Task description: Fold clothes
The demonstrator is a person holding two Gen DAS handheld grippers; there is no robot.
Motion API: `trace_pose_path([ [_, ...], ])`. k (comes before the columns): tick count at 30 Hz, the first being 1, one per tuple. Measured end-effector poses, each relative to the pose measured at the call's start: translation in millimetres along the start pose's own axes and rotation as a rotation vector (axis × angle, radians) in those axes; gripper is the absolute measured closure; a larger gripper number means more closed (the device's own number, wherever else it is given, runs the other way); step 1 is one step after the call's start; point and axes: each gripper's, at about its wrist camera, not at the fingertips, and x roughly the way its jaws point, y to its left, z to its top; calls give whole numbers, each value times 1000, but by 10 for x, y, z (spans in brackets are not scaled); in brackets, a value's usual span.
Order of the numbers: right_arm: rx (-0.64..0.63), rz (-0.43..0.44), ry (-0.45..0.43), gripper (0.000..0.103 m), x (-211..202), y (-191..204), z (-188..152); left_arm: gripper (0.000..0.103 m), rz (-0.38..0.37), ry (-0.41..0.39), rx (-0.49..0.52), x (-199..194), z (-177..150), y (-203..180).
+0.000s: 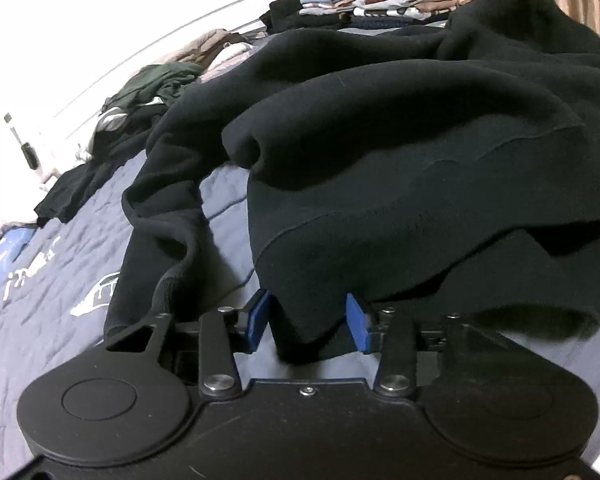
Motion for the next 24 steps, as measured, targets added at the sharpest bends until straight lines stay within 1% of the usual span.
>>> trace_pose_path([
  [2, 5, -15, -13, 47, -22, -23, -15, 57, -1, 10, -25, 17, 16, 28],
  [3, 13, -24, -21, 47, -38, -41, -22, 53, -4, 19, -37, 20, 18, 44],
  [4, 22, -28, -25, 47, -55, -66, -28, 53, -13, 33, -41, 10, 9, 55],
  [7, 43, 8, -3, 47, -71, -134, -65, 53, -23, 41, -10, -58, -19, 46],
  [9, 16, 4, 17, 47, -46, -113, -93, 51, -11, 41, 3, -46, -24, 26],
  [11, -22, -6, 37, 47, -15, -68, -119, 48, 3, 48, 1, 10, -9, 11],
  [12, -44, -9, 46, 47, 0, -36, -130, 41, 14, 50, -1, 35, 1, 5],
  [13, -66, -13, 55, 47, 16, -3, -141, 38, 26, 49, -6, 49, 16, 5],
  [15, -105, -34, 66, 46, 75, 35, -160, 38, 29, 47, -23, 70, 41, 22],
  [17, -144, -57, 75, 46, 141, 67, -179, 42, 15, 45, -52, 98, 59, 45],
  [18, -163, -69, 79, 46, 174, 84, -188, 50, 0, 42, -63, 108, 63, 53],
  [19, -170, -80, 79, 48, 202, 82, -191, 63, -16, 39, -75, 115, 68, 60],
  [20, -170, -90, 76, 49, 228, 70, -191, 68, -34, 37, -89, 114, 72, 67],
  [21, -136, -89, 65, 60, 224, 12, -179, 79, -52, 35, -104, 114, 77, 75],
  [22, -83, -82, 50, 76, 203, -74, -161, 84, -64, 33, -117, 109, 80, 86],
  [23, -30, -75, 34, 80, 182, -160, -142, 87, -68, 28, -127, 90, 77, 110],
  [24, 24, -67, 19, 87, 161, -246, -123, 93, -75, 22, -143, 58, 70, 140],
])
